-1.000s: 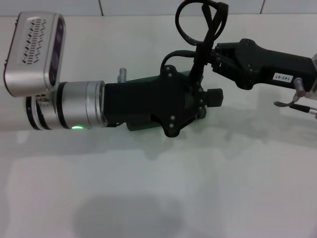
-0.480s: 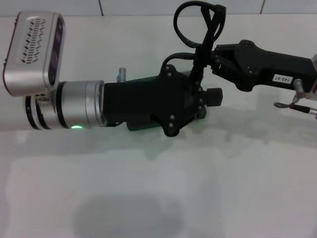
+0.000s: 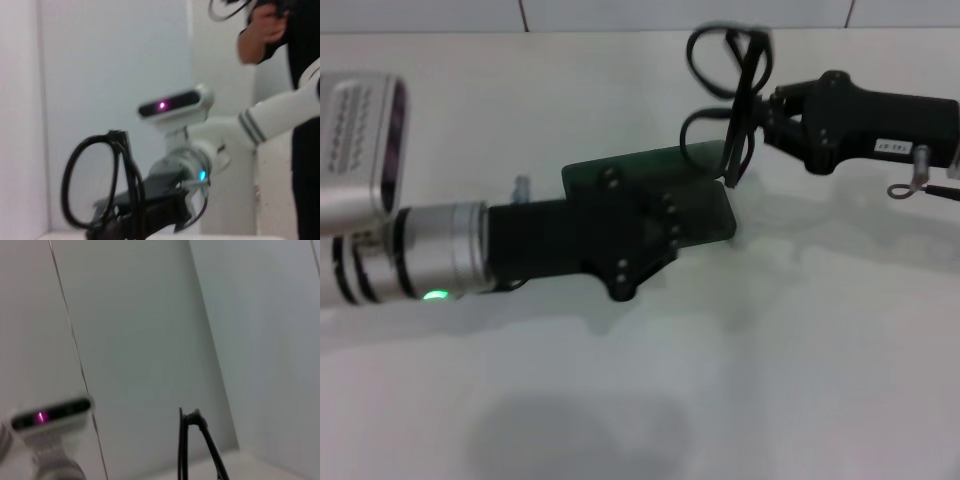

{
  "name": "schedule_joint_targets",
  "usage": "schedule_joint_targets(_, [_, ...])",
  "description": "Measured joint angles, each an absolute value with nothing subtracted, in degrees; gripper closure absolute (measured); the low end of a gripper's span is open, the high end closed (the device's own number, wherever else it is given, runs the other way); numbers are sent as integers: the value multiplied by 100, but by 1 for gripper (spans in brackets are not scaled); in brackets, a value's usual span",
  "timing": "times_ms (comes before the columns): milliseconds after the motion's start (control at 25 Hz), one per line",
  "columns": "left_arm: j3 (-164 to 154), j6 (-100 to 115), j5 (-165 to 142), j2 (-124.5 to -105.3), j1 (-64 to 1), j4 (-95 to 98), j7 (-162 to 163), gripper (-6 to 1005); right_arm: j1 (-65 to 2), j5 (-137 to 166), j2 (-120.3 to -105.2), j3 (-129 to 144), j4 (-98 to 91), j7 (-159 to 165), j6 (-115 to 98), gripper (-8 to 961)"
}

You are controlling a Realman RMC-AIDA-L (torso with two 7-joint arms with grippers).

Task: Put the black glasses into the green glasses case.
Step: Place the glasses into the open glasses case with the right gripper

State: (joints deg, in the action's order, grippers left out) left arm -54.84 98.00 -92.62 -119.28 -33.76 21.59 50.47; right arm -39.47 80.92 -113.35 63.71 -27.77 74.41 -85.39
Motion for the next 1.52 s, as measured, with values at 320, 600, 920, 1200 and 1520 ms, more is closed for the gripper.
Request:
schedule_joint_targets(320, [-5441,9099,-9396,-11768,-2708,2197,5044,974,-4296,9734,-11448,6382,-3586,7496,-8112,904])
schedule_joint_targets(600, [-5457,8637,-9503,-11587,-2351,2211,5055,973,-4855,10568,-11599,7000,-3573,7757,-7273,904])
schedule_joint_targets(920, [-5472,8397,-9605,-11506,-2183,2230,5107,973,-5058,10386,-11626,8422,-3600,7995,-6023,903])
schedule_joint_targets(1200, [-5450,8371,-9685,-11505,-2224,2255,5147,972,-5107,10236,-11628,8832,-3620,8037,-5570,903])
schedule_joint_targets(1520, [-5475,8382,-9688,-11504,-2221,2255,5188,971,-5122,10179,-11628,8848,-3821,8040,-5630,902])
